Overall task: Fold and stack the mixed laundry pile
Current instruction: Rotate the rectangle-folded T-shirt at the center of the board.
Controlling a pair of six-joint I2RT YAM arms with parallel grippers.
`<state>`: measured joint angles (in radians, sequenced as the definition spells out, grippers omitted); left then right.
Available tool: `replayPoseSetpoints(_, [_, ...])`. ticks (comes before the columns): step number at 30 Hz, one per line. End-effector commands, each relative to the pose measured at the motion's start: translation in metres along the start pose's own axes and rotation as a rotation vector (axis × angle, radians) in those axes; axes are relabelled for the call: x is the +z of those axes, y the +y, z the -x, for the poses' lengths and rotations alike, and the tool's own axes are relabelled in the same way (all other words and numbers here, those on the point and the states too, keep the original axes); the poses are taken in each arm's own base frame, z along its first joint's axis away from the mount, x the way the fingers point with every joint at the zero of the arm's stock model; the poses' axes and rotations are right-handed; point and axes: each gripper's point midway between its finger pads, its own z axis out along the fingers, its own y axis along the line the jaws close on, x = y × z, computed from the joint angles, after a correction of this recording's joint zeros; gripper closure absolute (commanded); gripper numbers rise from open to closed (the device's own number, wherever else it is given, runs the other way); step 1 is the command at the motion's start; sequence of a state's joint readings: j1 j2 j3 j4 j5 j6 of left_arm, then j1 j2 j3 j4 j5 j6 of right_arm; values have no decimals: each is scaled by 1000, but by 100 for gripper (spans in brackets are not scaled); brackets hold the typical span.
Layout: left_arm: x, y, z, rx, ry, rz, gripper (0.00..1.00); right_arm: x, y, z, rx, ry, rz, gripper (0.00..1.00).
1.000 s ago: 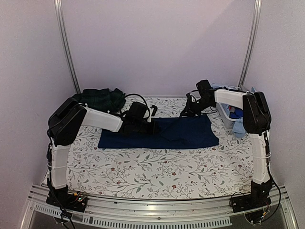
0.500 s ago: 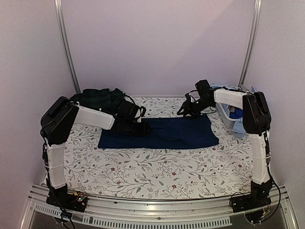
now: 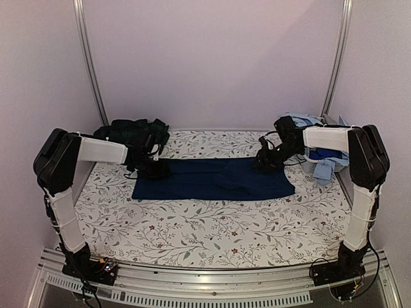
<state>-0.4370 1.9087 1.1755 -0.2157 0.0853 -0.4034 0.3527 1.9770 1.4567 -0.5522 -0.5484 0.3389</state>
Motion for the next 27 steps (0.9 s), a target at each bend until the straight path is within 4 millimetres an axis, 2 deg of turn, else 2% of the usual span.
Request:
replayPoseSetpoints(1, [-9, 16, -33, 9, 108, 49, 46, 14, 5, -24, -24, 32, 2, 60])
replayPoseSetpoints(5, [-3, 32, -60, -5, 192, 100, 49, 35, -27, -45, 27, 93, -74, 61])
replayPoseSetpoints(10, [-1, 36, -96, -5, 290, 98, 61, 49, -67, -61, 61, 149, -166, 62])
replayPoseSetpoints(13, [-6, 32, -121, 22, 341, 101, 66, 47, -85, -56, 65, 142, -205, 62])
replayPoseSetpoints(17, [-18, 20, -162, 53, 422, 90, 68, 42, -102, -33, 56, 108, -242, 62])
replayPoseSetpoints(19, [-26, 5, -189, 83, 476, 73, 68, 43, -97, -15, 19, 87, -236, 62])
replayPoseSetpoints(22, [-40, -21, -231, 149, 567, 36, 69, 49, -76, 12, -38, 57, -168, 62])
replayPoseSetpoints(24, [-50, -46, -253, 208, 614, -17, 68, 53, -60, 27, -71, 50, -126, 62])
replayPoseSetpoints(26, [-61, -71, -259, 279, 607, -62, 67, 51, -44, 40, -102, 45, -106, 62])
replayPoseSetpoints(27, [-66, -81, -254, 303, 584, -82, 64, 49, -37, 45, -111, 38, -92, 62])
